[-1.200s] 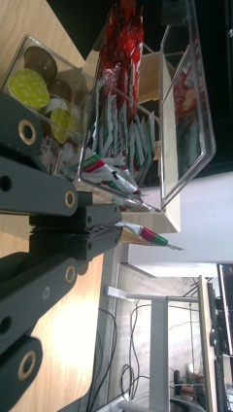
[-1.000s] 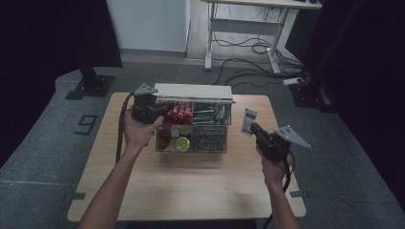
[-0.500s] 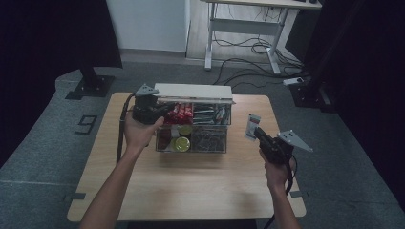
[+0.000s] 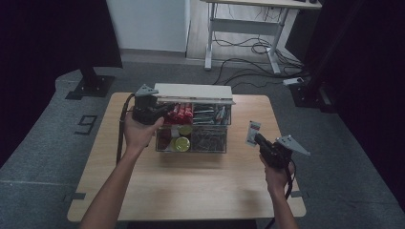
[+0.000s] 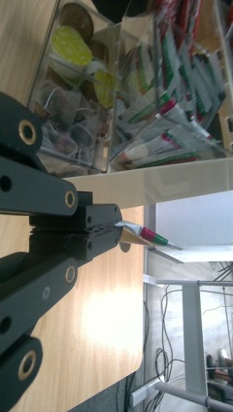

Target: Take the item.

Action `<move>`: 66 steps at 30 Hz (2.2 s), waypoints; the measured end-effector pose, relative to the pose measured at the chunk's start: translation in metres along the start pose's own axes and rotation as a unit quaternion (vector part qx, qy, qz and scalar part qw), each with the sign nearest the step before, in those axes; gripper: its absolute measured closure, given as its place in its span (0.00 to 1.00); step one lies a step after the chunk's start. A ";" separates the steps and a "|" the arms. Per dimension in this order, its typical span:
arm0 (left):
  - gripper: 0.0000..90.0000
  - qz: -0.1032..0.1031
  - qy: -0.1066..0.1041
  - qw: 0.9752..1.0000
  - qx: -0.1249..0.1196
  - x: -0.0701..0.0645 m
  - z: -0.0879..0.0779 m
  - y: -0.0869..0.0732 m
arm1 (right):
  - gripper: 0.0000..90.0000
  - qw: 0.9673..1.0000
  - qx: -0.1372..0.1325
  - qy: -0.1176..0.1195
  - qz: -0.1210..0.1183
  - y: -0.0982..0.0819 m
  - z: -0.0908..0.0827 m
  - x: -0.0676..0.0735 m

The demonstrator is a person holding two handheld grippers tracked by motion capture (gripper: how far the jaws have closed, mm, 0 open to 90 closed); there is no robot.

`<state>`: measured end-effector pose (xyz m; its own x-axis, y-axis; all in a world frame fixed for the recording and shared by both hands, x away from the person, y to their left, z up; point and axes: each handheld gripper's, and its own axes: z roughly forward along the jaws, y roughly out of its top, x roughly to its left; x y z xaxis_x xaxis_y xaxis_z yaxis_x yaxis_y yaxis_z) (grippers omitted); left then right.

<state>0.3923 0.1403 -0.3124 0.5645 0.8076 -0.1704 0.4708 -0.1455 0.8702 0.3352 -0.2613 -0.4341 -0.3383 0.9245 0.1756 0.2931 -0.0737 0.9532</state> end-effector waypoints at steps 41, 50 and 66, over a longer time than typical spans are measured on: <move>1.00 0.001 0.001 1.000 0.003 -0.001 0.001 -0.004 | 0.97 0.993 0.097 -0.049 0.037 -0.085 0.027 -0.041; 1.00 0.000 0.001 1.000 0.003 -0.001 0.001 -0.004 | 0.94 0.990 0.112 -0.068 0.054 -0.093 0.027 -0.057; 1.00 0.000 0.001 1.000 0.004 -0.001 0.001 -0.005 | 0.61 0.984 0.124 -0.120 0.039 -0.099 0.025 -0.063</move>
<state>0.3903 0.1400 -0.3168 0.5634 0.8087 -0.1692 0.4764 -0.1506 0.8662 0.3501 -0.3033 -0.5455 -0.0942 0.9834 0.1551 0.5299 -0.0823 0.8441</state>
